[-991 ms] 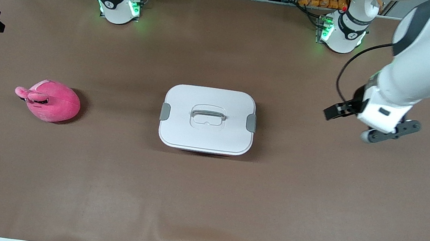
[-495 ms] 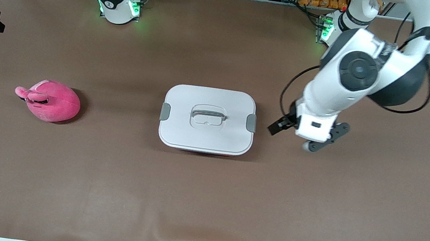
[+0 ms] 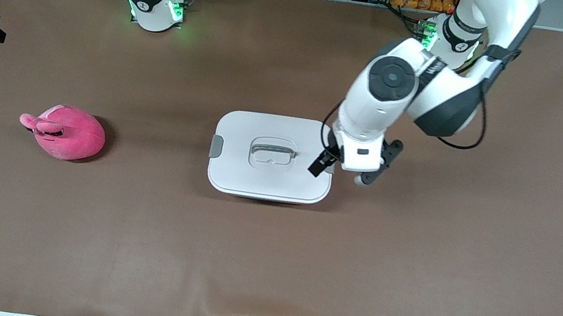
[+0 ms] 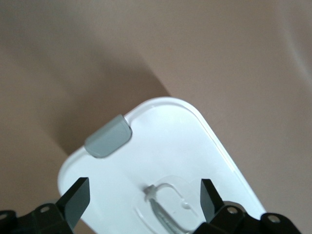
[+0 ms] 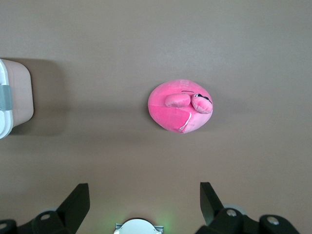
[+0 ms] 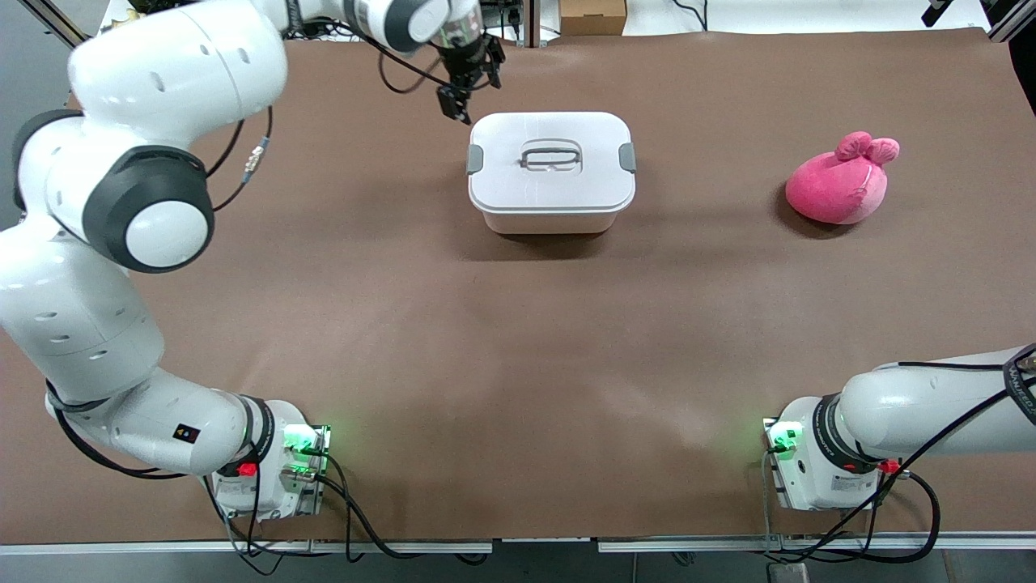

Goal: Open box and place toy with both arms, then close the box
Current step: 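Reach the left gripper over the white box lid handle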

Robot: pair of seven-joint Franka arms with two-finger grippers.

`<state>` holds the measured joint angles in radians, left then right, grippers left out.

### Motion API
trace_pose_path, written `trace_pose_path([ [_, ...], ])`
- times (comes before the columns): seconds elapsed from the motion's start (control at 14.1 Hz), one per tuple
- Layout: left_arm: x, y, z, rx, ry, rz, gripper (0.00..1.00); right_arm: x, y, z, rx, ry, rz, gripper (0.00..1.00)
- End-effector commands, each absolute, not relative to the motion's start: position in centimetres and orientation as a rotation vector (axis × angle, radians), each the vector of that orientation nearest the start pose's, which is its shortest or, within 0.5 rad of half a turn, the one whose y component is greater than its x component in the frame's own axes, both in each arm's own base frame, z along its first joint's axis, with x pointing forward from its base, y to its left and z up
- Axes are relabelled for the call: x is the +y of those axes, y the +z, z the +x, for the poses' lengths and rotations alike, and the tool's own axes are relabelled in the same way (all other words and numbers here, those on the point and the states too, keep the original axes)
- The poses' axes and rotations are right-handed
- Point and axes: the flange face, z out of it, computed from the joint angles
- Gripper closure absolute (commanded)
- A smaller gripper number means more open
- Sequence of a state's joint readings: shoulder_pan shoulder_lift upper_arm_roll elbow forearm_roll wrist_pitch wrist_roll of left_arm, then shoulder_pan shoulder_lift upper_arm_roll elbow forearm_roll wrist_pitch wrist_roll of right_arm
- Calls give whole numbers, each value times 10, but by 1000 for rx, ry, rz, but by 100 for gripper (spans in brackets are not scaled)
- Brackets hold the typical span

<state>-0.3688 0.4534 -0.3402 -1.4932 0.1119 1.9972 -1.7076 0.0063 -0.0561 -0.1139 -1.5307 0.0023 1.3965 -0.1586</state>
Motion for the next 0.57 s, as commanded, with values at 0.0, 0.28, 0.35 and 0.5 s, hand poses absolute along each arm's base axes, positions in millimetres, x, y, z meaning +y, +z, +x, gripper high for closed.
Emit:
trace_pose_path([
  [0.0, -447, 422, 545, -1667, -28, -2769, 1, -59, 659, 517, -68, 114, -3108, 0],
  [0.28, -473, 400, 533, -1857, -85, -2612, 9, -58, 659, 517, -68, 114, -3107, 0],
  [0.35, -484, 400, 530, -1907, -93, -2594, 9, -59, 659, 518, -66, 116, -3107, 0],
  [0.5, -499, 392, 530, -2029, -101, -2520, 13, -59, 656, 519, -66, 125, -3105, 0],
])
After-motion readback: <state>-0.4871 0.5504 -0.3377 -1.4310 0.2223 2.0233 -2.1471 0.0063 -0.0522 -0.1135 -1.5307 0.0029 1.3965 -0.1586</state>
